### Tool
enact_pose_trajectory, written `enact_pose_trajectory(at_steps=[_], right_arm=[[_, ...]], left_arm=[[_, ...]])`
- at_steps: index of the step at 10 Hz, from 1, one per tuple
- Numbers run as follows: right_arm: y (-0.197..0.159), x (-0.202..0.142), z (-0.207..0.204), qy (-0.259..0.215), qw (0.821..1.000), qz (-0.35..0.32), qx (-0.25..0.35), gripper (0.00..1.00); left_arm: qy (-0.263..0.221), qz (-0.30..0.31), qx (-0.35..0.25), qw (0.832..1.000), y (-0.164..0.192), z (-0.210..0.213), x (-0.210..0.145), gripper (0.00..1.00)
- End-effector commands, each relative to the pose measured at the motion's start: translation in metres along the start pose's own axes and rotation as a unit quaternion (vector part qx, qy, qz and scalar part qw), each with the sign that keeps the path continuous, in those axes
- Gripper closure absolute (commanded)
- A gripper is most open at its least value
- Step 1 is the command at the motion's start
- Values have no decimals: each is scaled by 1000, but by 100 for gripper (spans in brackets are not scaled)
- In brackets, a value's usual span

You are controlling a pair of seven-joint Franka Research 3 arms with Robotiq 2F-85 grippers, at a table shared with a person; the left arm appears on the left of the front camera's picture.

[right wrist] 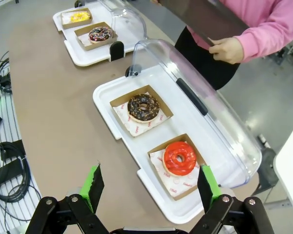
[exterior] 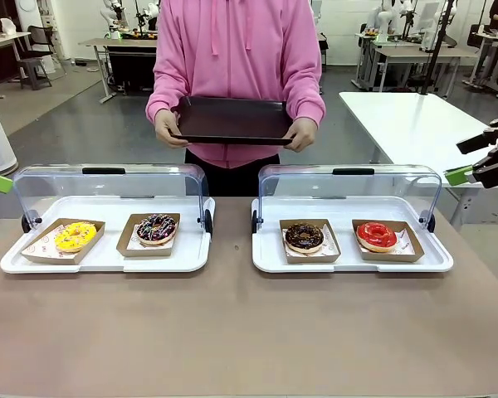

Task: Provide the desired donut to the person.
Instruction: Pick up and lift the Paper togo box containing the Donut pointed at by the person.

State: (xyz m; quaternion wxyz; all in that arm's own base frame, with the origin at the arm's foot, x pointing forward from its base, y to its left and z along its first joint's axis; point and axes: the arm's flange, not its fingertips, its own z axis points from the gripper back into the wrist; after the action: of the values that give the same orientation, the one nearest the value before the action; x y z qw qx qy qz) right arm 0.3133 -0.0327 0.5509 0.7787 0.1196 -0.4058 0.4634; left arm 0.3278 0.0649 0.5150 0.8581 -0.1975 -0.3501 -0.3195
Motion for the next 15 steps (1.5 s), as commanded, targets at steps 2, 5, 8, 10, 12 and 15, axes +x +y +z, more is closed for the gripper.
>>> enact_pose_trajectory(at_steps=[2, 5, 8, 10, 12, 15], right_arm=[[28, -23, -20, -45, 999, -2, -2, 0], [0, 0, -1, 1, 1000, 0, 1, 0], [0, 0, -1, 1, 1000, 0, 1, 0], [0, 0, -1, 1, 1000, 0, 1, 0], [0, 0, -1, 1, 1000, 0, 1, 0], [0, 0, -1, 1, 1000, 0, 1, 0]], left_arm=[[-12, -1, -16, 1000, -32, -22, -45, 0], [0, 1, 0, 1000, 0, 0, 0, 0], [0, 1, 0, 1000, 0, 0, 0, 0], [0, 1, 0, 1000, 0, 0, 0, 0], [0, 1, 0, 1000, 0, 0, 0, 0], [0, 1, 0, 1000, 0, 0, 0, 0]])
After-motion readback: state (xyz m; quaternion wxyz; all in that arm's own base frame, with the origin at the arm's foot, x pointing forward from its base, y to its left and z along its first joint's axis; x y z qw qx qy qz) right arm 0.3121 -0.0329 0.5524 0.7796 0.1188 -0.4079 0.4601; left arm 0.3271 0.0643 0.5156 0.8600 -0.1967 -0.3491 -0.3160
